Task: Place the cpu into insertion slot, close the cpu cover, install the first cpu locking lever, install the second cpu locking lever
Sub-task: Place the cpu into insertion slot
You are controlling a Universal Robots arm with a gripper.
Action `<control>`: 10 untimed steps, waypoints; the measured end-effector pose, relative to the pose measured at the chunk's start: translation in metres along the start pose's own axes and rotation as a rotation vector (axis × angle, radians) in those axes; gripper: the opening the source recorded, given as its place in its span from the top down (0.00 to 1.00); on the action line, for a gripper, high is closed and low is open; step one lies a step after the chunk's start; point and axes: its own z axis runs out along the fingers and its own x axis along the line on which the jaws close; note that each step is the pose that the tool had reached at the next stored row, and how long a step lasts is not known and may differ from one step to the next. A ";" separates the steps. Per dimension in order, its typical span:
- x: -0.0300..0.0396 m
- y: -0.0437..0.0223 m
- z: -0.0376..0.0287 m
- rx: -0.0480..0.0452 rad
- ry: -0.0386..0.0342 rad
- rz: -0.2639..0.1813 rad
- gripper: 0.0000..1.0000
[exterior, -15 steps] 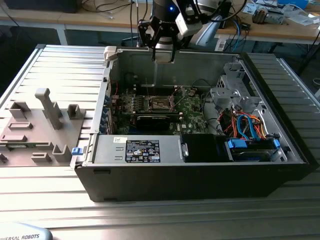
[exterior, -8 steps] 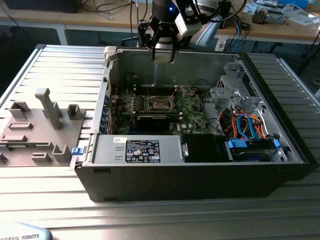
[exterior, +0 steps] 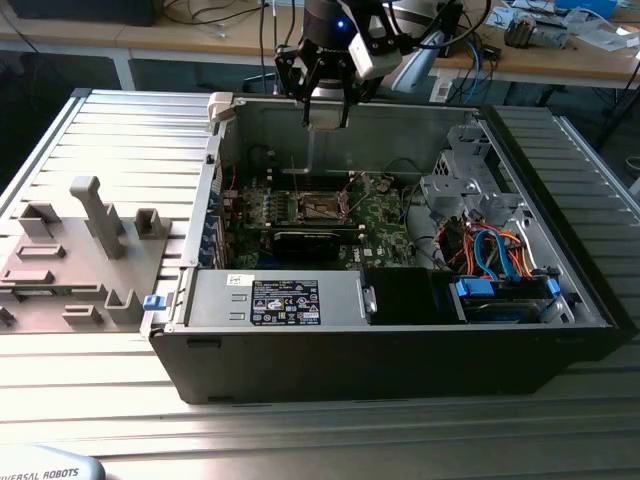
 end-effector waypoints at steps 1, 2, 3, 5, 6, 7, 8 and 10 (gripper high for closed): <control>0.0000 0.0000 0.0001 0.0001 0.0000 0.000 0.46; 0.0000 0.0000 0.0003 0.0001 0.0000 0.000 0.46; 0.0000 0.0000 0.0006 0.0000 0.0000 0.000 0.46; 0.0000 -0.0001 0.0006 0.0002 0.0001 0.000 0.46; 0.0000 -0.0001 0.0007 0.0000 0.0000 0.000 0.46; 0.0000 -0.0001 0.0007 0.0001 0.0000 0.000 0.46; 0.0000 -0.0001 0.0007 0.0001 0.0000 0.000 0.46; 0.0000 -0.0001 0.0007 0.0001 -0.0003 0.003 0.46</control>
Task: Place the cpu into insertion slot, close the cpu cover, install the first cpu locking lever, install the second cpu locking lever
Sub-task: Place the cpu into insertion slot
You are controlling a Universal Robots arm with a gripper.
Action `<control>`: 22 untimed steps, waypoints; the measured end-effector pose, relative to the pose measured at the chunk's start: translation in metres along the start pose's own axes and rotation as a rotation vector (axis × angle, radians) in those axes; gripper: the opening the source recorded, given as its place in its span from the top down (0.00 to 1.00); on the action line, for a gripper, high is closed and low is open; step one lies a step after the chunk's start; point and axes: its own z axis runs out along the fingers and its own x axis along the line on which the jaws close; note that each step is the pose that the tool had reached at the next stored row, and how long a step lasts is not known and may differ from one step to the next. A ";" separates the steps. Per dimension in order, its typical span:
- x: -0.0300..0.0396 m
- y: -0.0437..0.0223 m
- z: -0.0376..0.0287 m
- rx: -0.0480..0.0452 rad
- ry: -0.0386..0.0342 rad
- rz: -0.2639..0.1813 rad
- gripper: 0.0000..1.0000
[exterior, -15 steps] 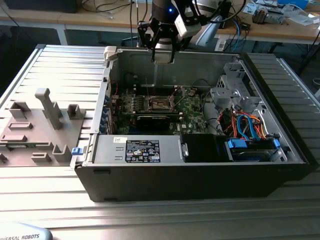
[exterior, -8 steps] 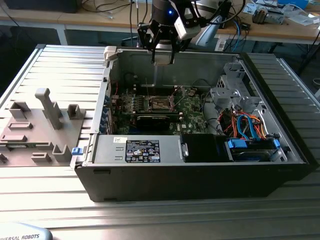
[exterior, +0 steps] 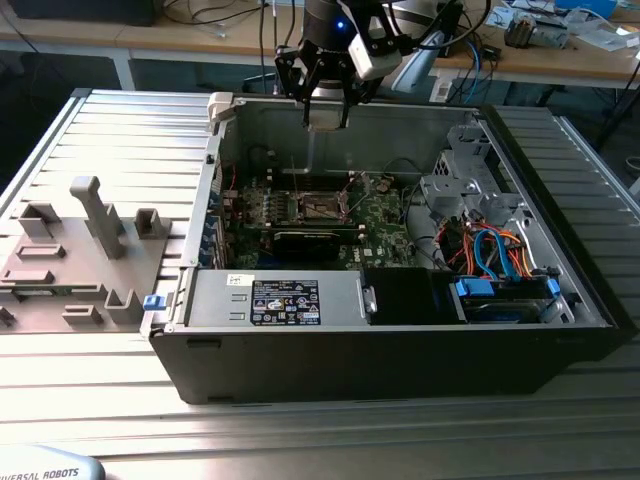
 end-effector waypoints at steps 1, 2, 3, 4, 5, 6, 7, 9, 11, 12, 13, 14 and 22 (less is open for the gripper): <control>0.0000 0.0000 0.0000 0.0002 -0.0002 0.002 0.46; 0.0000 0.0000 0.0001 0.0007 -0.0004 0.004 0.46; 0.0000 0.0000 0.0001 0.0014 -0.0007 0.006 0.46; 0.0000 0.0000 0.0001 0.0024 -0.0010 0.010 0.46; 0.0000 0.0000 0.0001 0.0031 -0.0013 0.013 0.46; 0.0000 0.0000 0.0001 0.0040 -0.0019 0.019 0.46; 0.0000 0.0000 0.0001 0.0042 -0.0022 0.023 0.46; 0.0000 0.0000 0.0001 0.0047 -0.0029 0.032 0.46; 0.0000 0.0000 0.0001 0.0046 -0.0036 0.040 0.46; 0.0000 0.0000 0.0001 0.0046 -0.0039 0.042 0.46; 0.0000 0.0000 0.0002 0.0046 -0.0041 0.045 0.46; 0.0000 0.0000 0.0002 0.0045 -0.0044 0.048 0.46; 0.0000 0.0000 0.0003 0.0043 -0.0061 0.067 0.46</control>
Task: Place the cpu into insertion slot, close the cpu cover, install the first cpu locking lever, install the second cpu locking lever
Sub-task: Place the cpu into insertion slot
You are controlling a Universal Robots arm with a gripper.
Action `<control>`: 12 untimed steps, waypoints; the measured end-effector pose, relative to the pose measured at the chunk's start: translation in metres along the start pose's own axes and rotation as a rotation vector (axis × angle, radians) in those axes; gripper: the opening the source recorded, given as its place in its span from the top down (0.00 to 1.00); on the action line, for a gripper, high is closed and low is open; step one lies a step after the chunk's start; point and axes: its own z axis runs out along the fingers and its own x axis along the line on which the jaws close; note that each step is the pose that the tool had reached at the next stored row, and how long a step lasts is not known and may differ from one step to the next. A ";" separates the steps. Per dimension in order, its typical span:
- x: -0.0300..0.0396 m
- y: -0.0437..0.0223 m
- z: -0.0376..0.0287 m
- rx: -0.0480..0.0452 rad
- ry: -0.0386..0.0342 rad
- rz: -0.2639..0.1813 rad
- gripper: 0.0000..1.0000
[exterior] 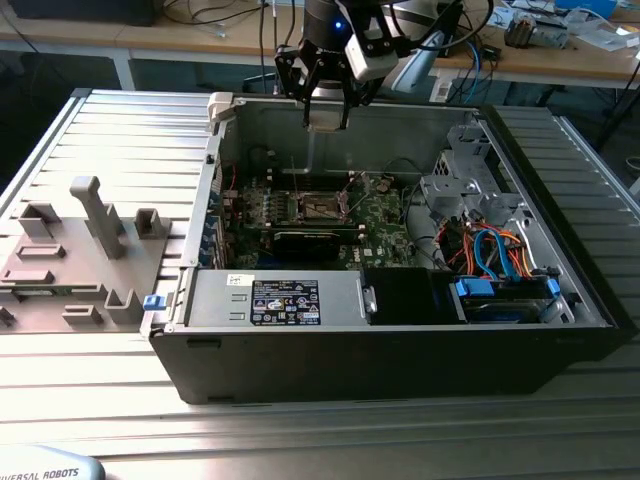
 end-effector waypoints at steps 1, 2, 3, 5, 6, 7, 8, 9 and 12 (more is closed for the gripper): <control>0.0000 0.0000 0.0000 0.0000 -0.0002 0.002 0.46; 0.0000 0.0000 0.0001 -0.0001 -0.0005 0.006 0.46; 0.0000 0.0000 0.0001 -0.0001 -0.0007 0.008 0.46; 0.0000 0.0000 0.0002 -0.0003 -0.0011 0.013 0.46; 0.0000 0.0000 0.0002 -0.0003 -0.0012 0.015 0.46; 0.0000 0.0000 0.0002 -0.0003 -0.0014 0.017 0.46; 0.0000 0.0000 0.0002 -0.0004 -0.0016 0.019 0.46; 0.0000 0.0000 0.0003 -0.0004 -0.0018 0.021 0.46; 0.0000 0.0000 0.0003 -0.0005 -0.0022 0.026 0.46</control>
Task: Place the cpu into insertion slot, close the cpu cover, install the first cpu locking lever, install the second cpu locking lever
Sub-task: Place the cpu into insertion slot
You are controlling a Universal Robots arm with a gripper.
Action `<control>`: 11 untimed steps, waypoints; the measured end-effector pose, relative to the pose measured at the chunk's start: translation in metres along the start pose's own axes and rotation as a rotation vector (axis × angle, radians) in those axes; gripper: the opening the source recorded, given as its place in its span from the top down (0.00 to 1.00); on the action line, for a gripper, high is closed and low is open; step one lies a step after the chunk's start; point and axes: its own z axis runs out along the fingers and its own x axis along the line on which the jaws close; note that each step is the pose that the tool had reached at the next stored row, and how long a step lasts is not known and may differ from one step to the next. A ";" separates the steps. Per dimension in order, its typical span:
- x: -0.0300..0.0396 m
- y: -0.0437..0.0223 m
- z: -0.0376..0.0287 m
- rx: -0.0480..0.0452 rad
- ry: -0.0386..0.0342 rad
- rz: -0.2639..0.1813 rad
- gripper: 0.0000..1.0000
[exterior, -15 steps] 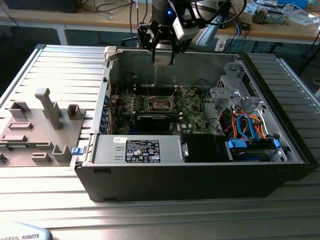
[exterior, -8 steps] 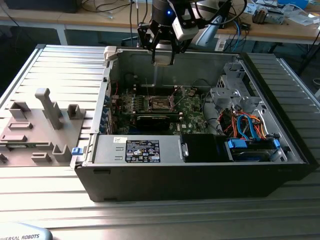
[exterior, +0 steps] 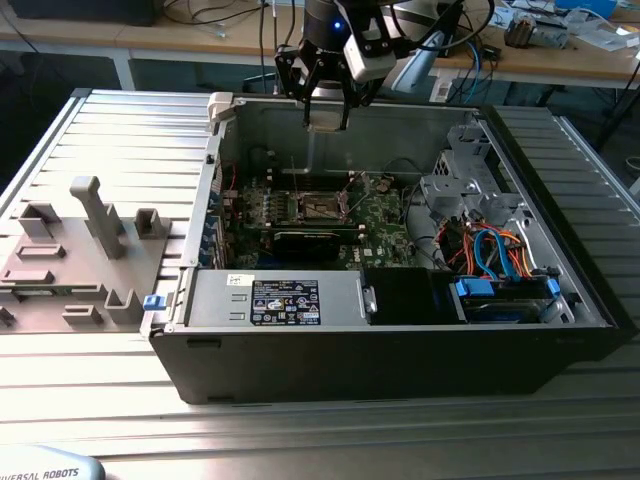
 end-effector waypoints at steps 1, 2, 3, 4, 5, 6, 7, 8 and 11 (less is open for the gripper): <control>0.0000 0.0000 0.0000 -0.0001 -0.0001 0.002 0.46; 0.0000 0.0000 0.0001 -0.0001 -0.0003 0.004 0.46; 0.0000 0.0000 0.0001 -0.0001 -0.0004 0.005 0.46; 0.0000 0.0000 0.0001 -0.0001 -0.0006 0.007 0.46; 0.0000 0.0000 0.0001 -0.0002 -0.0009 0.010 0.46; 0.0000 0.0000 0.0002 -0.0002 -0.0010 0.012 0.46; 0.0000 0.0000 0.0002 -0.0003 -0.0012 0.014 0.46; 0.0000 0.0000 0.0002 -0.0003 -0.0013 0.015 0.46; 0.0000 0.0000 0.0003 -0.0004 -0.0017 0.020 0.46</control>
